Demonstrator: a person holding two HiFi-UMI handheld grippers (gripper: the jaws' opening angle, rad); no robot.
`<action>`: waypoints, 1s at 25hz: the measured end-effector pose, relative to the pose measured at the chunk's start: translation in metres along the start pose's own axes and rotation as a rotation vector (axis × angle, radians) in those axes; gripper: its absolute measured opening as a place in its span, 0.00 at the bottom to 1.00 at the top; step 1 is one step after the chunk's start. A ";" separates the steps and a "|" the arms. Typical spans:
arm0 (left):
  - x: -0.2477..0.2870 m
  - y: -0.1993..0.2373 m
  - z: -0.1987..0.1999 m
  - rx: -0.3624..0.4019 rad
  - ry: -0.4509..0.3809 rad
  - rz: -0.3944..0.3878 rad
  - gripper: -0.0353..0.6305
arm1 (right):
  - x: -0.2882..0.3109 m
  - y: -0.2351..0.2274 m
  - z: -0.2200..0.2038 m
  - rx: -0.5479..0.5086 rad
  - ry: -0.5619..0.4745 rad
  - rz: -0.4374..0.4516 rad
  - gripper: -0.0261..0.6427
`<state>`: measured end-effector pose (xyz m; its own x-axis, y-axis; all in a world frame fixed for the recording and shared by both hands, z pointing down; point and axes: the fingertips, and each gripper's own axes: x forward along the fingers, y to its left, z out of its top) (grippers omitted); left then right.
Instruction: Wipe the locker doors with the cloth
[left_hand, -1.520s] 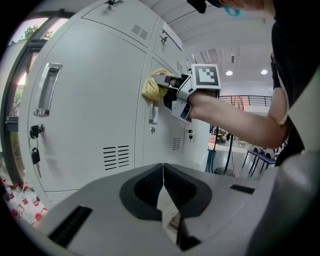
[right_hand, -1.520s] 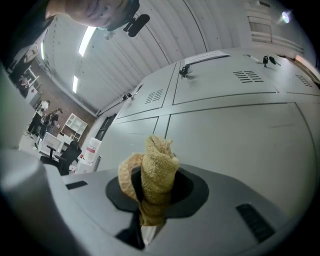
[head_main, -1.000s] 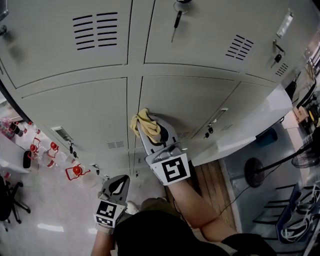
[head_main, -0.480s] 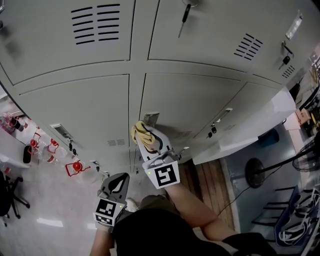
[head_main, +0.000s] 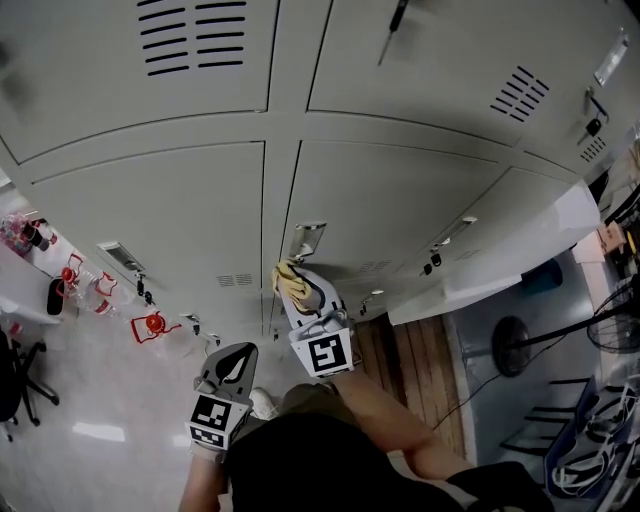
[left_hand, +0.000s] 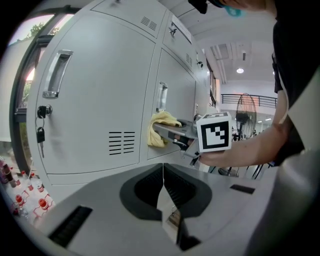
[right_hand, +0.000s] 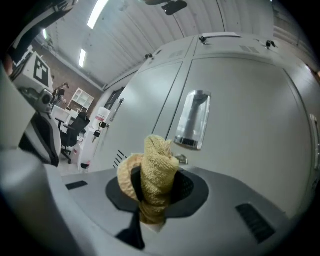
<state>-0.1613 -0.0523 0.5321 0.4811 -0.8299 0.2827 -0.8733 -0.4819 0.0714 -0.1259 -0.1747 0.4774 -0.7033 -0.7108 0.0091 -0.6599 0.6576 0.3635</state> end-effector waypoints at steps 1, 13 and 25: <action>0.001 0.000 -0.001 -0.002 0.002 0.001 0.07 | 0.000 0.002 -0.009 0.018 0.019 0.007 0.17; 0.022 -0.012 -0.007 -0.029 0.027 -0.017 0.07 | -0.018 0.011 -0.109 0.147 0.268 0.066 0.17; 0.068 -0.046 0.005 -0.055 0.024 -0.056 0.07 | -0.090 -0.035 -0.112 0.387 0.326 0.086 0.17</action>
<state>-0.0882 -0.0885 0.5433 0.5279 -0.7947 0.2996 -0.8483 -0.5108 0.1397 -0.0102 -0.1615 0.5682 -0.6808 -0.6505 0.3367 -0.6964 0.7173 -0.0224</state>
